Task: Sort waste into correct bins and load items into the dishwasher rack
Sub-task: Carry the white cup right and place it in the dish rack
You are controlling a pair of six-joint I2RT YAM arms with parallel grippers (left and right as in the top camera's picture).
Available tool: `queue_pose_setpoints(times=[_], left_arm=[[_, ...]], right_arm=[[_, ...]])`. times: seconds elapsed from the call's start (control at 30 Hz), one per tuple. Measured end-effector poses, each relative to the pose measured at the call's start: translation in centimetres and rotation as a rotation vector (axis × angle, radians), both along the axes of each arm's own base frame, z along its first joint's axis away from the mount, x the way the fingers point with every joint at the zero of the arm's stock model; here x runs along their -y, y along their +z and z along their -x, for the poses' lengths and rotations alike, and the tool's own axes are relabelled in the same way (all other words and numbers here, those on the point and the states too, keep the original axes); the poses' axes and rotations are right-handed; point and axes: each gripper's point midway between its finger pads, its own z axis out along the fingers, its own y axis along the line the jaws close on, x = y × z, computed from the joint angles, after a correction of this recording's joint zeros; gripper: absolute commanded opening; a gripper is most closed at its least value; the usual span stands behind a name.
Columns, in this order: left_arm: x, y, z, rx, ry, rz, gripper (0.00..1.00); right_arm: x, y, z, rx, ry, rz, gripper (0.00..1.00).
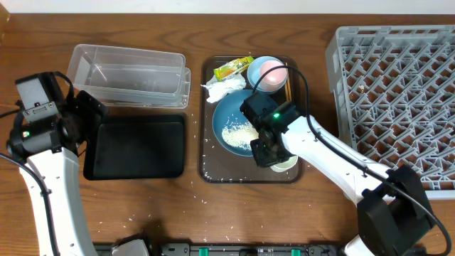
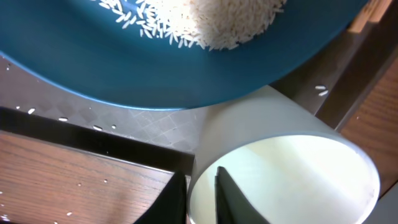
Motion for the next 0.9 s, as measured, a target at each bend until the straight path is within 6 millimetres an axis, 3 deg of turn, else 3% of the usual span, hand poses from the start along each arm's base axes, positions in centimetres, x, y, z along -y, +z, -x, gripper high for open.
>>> queue_pose_setpoints(times=[0.1,0.37,0.5,0.6,0.73,0.83,0.9], left_arm=[[0.0,0.0,0.0,0.000,0.000,0.000,0.95],[0.0,0.0,0.0,0.000,0.000,0.000,0.95],[0.0,0.0,0.0,0.000,0.000,0.000,0.96],[0.0,0.0,0.0,0.001,0.000,0.000,0.95],[0.0,0.0,0.0,0.000,0.000,0.000,0.95],[0.0,0.0,0.0,0.000,0.000,0.000,0.95],[0.0,0.0,0.0,0.000,0.000,0.000,0.95]], right_arm=[[0.0,0.0,0.1,-0.002,-0.011,0.000,0.01],[0.1,0.1,0.4,-0.020,-0.021,0.001,0.01],[0.1,1.9,0.1,-0.042,-0.030,-0.005,0.01],[0.6,4.8,-1.7,-0.017,-0.042,-0.031,0.01],[2.4,9.7,-5.6,0.093,-0.076,-0.086,0.01],[5.3,13.6,-8.7,0.210,-0.125,-0.130,0.01],[8.2,16.4,-10.7,0.306,-0.179,-0.157,0.01]])
